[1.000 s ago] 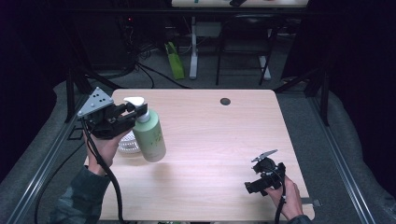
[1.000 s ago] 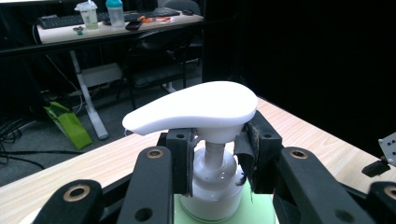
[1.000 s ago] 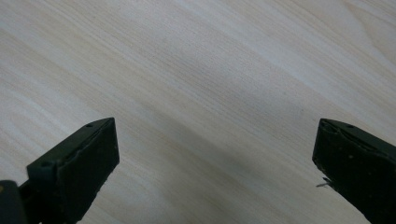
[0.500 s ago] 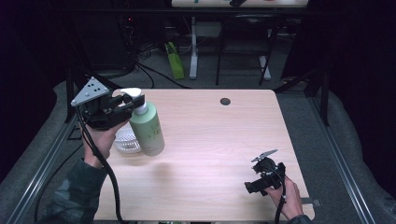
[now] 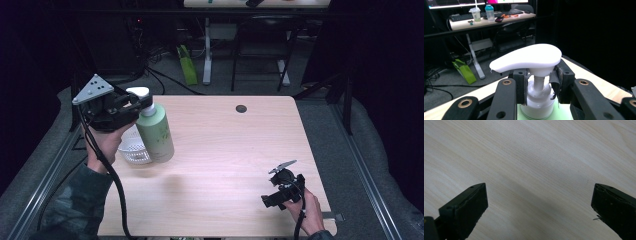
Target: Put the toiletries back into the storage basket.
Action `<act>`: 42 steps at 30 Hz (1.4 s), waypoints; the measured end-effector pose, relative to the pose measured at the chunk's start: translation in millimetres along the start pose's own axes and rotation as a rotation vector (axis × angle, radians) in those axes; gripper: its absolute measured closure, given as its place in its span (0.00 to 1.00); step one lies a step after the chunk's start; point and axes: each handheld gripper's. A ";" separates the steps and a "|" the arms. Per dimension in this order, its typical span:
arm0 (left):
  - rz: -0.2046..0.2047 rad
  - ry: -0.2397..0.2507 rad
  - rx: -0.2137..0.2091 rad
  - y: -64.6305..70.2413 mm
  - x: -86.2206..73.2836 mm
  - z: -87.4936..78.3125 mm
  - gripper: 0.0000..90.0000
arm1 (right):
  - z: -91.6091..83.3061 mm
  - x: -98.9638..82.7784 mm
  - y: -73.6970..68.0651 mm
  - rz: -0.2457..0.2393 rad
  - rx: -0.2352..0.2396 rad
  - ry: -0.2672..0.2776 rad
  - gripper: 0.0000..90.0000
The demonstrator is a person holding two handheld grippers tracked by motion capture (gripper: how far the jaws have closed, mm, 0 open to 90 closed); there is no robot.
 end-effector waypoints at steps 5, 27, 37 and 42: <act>0.007 0.012 0.010 -0.6 8.0 -1.9 0.75 | 0.6 1.1 -1.0 -0.005 0.006 -0.002 0.00; 0.017 0.025 0.059 -13.5 24.1 -5.1 0.75 | 0.8 0.6 1.2 0.004 0.004 -0.006 0.01; 0.013 0.022 0.088 -21.4 28.5 -3.8 0.75 | 5.0 5.6 -0.5 -0.017 0.016 -0.009 0.01; 0.007 0.028 0.107 -26.5 30.4 -4.3 0.75 | 3.9 5.6 1.0 -0.020 0.010 -0.005 0.01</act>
Point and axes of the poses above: each handheld gripper's, and its own axes: z roughly forward along the jaws, x roughly out of its top, y roughly to its right, and after that the axes turned 10 degrees about -z, right-handed
